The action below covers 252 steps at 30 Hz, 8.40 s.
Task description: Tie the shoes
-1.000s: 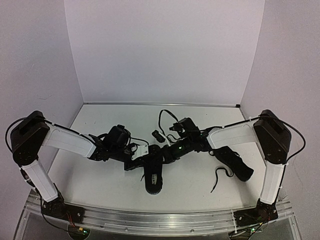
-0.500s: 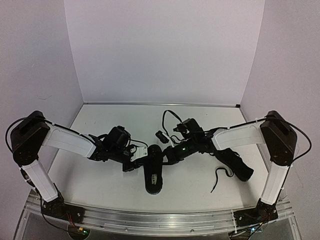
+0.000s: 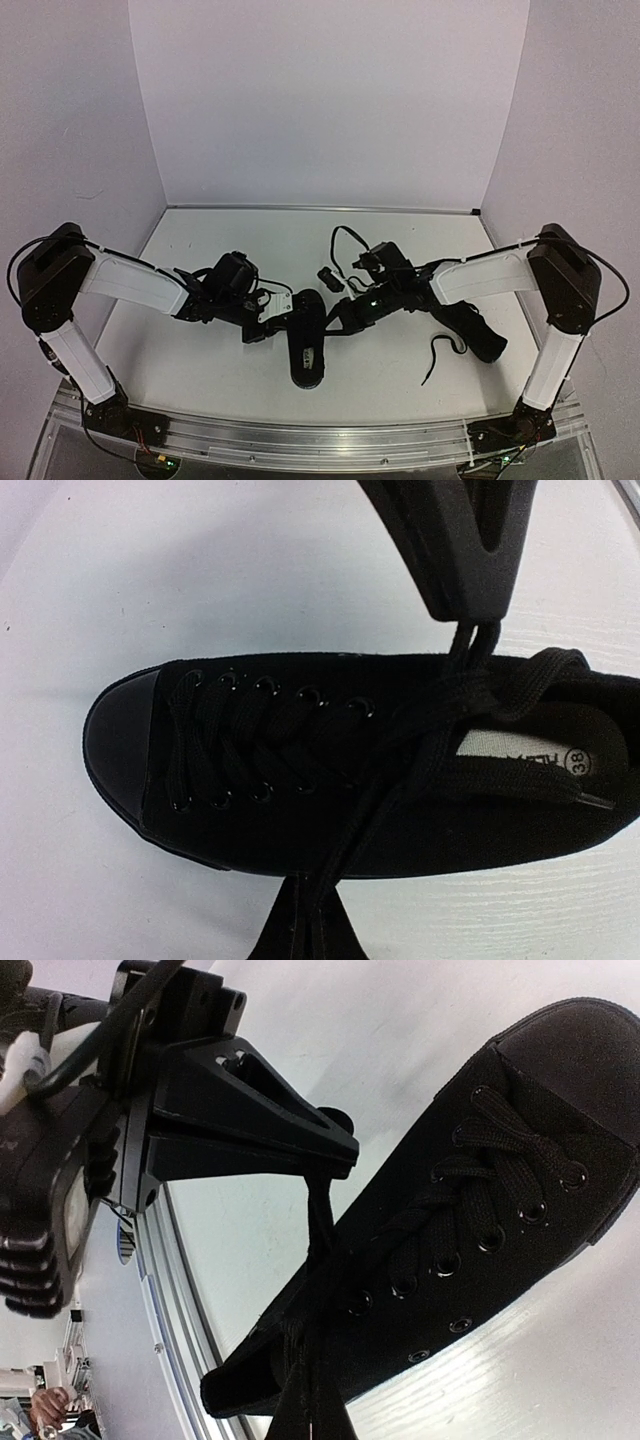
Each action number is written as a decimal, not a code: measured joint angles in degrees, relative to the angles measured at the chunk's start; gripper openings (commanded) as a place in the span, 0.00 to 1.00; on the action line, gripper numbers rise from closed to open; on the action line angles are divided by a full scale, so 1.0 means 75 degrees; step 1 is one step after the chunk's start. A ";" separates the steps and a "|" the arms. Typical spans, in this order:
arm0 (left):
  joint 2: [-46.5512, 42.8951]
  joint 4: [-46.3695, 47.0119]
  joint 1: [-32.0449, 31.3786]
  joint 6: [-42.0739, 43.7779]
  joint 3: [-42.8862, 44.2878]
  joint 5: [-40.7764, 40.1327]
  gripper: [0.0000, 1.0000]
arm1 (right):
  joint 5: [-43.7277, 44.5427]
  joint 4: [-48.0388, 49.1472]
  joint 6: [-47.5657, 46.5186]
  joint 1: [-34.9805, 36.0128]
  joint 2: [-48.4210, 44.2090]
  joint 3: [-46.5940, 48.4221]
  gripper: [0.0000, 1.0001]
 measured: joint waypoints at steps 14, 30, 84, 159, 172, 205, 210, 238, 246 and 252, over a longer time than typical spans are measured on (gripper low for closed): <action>-0.0059 -0.0091 0.0009 0.0006 0.0000 -0.0155 0.00 | 0.0098 -0.0064 0.0000 -0.0026 -0.0260 -0.0277 0.00; -0.0085 -0.0138 0.0020 0.0014 0.0000 -0.0232 0.00 | 0.0407 -0.0062 0.0003 -0.0220 -0.0877 -0.0989 0.00; -0.0097 -0.0142 0.0052 0.0030 0.0000 -0.0272 0.00 | 0.0627 0.0100 0.0016 -0.0339 -0.1253 -0.1642 0.00; -0.0987 0.0463 -0.0173 -0.2171 -0.1201 0.0789 0.34 | 0.2713 -0.2598 -0.1269 0.0801 0.1437 0.2874 0.23; -0.0545 0.0791 -0.0286 -0.2177 -0.1201 0.0380 0.35 | 0.2349 -0.2516 -0.1013 0.0492 0.1437 0.2875 0.04; -0.0422 0.2024 -0.0405 -0.2395 -0.1180 -0.0077 0.41 | 0.1982 -0.2347 -0.0941 0.0391 0.1437 0.2776 0.02; -0.0501 0.2027 -0.0495 -0.2404 -0.1180 -0.0005 0.41 | 0.1975 -0.2306 -0.0941 0.0391 0.1437 0.2758 0.02; -0.0508 0.2146 -0.0803 -0.2594 -0.0668 0.0667 0.00 | 0.1832 -0.2078 -0.0929 0.0338 0.1437 0.2574 0.00; -0.0505 0.2124 -0.0991 -0.2576 -0.0423 0.0893 0.00 | 0.1754 -0.2011 -0.0880 0.0318 0.1437 0.2496 0.00; -0.0508 0.2066 -0.1084 -0.2519 -0.0275 0.1141 0.00 | 0.1726 -0.1958 -0.0852 0.0318 0.1437 0.2496 0.00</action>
